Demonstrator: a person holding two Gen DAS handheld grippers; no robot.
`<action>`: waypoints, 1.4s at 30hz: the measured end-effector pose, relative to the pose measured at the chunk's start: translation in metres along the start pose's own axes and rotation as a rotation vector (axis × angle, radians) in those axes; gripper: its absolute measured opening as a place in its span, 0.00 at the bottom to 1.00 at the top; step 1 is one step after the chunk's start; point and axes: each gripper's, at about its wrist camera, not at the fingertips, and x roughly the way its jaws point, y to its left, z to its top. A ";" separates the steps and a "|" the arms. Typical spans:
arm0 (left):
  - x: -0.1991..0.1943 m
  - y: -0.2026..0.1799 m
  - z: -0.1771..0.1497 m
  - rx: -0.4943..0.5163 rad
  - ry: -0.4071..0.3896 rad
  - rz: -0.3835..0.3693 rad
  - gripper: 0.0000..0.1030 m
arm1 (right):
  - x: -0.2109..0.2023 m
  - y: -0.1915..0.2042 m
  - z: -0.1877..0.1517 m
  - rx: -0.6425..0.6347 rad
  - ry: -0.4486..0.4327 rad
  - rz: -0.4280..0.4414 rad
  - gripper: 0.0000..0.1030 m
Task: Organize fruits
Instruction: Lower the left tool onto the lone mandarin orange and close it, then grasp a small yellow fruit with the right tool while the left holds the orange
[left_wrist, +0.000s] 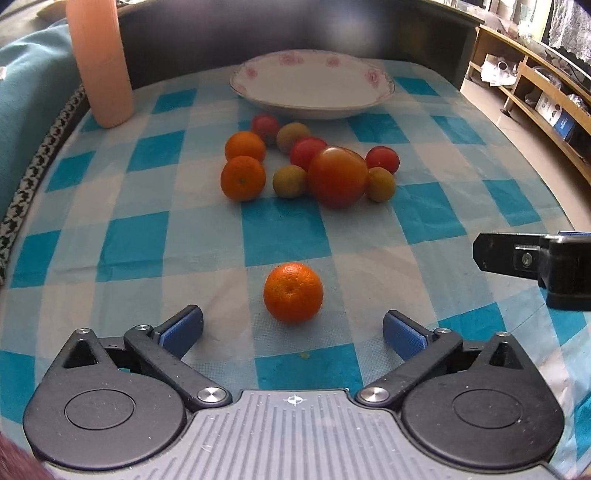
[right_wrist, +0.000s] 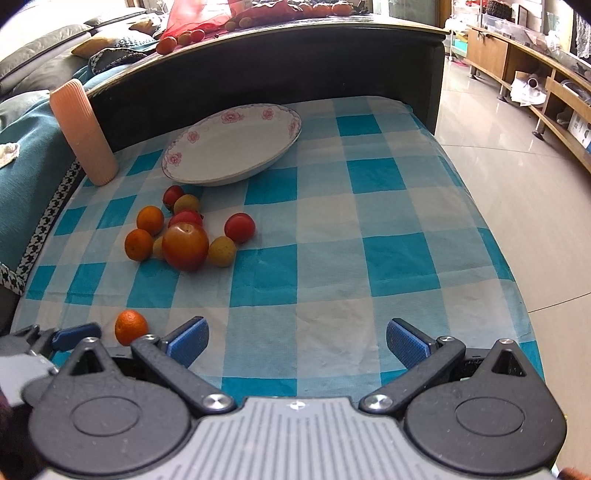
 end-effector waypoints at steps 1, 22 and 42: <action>0.000 0.001 0.001 0.000 0.006 -0.004 1.00 | -0.001 0.000 0.000 0.000 -0.002 0.001 1.00; -0.011 0.004 0.012 -0.001 -0.019 -0.014 0.37 | -0.004 0.001 0.006 -0.069 -0.049 -0.016 0.98; -0.013 0.018 0.019 -0.045 -0.030 -0.090 0.38 | 0.051 0.047 0.041 -0.386 0.010 0.118 0.58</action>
